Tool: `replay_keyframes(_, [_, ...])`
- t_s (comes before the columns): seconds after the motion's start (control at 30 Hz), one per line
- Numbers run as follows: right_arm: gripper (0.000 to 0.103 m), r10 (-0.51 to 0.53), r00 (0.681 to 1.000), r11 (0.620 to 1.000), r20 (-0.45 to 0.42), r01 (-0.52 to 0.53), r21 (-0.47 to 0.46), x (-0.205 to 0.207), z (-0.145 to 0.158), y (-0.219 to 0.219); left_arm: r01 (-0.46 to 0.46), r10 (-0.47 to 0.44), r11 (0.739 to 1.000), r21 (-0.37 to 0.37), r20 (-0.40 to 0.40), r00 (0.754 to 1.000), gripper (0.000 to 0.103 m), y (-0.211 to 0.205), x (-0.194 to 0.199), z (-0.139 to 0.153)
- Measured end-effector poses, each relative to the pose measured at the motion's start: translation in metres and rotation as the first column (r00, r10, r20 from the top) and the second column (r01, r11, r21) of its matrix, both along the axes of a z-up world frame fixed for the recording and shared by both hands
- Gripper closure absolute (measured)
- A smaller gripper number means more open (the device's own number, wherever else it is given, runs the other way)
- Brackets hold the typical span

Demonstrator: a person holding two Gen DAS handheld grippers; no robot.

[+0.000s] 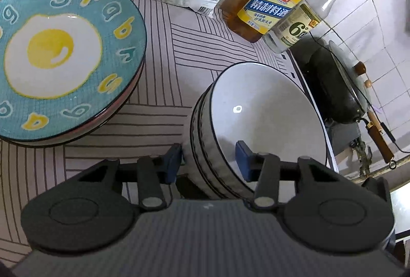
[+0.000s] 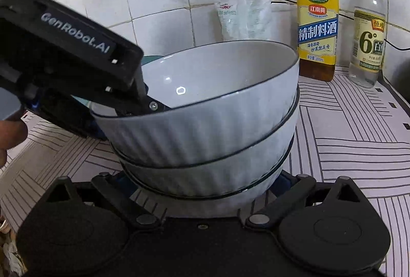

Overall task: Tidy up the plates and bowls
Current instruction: 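Lift the bowl stack and carry it over the plate stack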

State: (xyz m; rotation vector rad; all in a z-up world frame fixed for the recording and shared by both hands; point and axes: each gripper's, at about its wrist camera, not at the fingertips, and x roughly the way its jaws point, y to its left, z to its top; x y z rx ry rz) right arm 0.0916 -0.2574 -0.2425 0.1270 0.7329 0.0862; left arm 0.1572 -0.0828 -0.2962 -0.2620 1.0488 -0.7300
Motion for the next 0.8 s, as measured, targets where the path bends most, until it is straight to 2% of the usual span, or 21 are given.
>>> replay_keyframes(0.17, [0.002,0.012,1.0,1.0,0.008,-0.012,0.001,0.002,-0.002,-0.003,-0.003,0.002,1.0,-0.015,-0.007,1.0,0.058,0.001,0.002,-0.002])
replay_keyframes(0.27, [0.003,0.015,1.0,1.0,0.005,-0.015,-0.017,0.002,-0.002,-0.001,0.021,-0.022,1.0,0.02,0.022,1.0,0.057,-0.003,-0.002,0.002])
replay_keyframes(0.33, [0.004,0.029,1.0,0.997,-0.009,-0.03,-0.067,0.002,-0.002,0.004,0.044,-0.045,0.998,0.044,0.041,0.998,0.057,-0.005,-0.005,0.007])
replay_keyframes(0.57, [0.005,0.064,0.998,0.997,0.001,-0.064,-0.044,-0.007,0.002,0.008,0.09,-0.102,0.988,0.124,0.094,0.99,0.057,0.001,-0.024,0.028])
replay_keyframes(0.8, [0.005,0.102,0.993,0.994,0.06,-0.1,-0.037,-0.011,0.029,0.028,0.031,-0.04,0.996,0.082,0.105,0.994,0.057,0.037,-0.032,0.06])
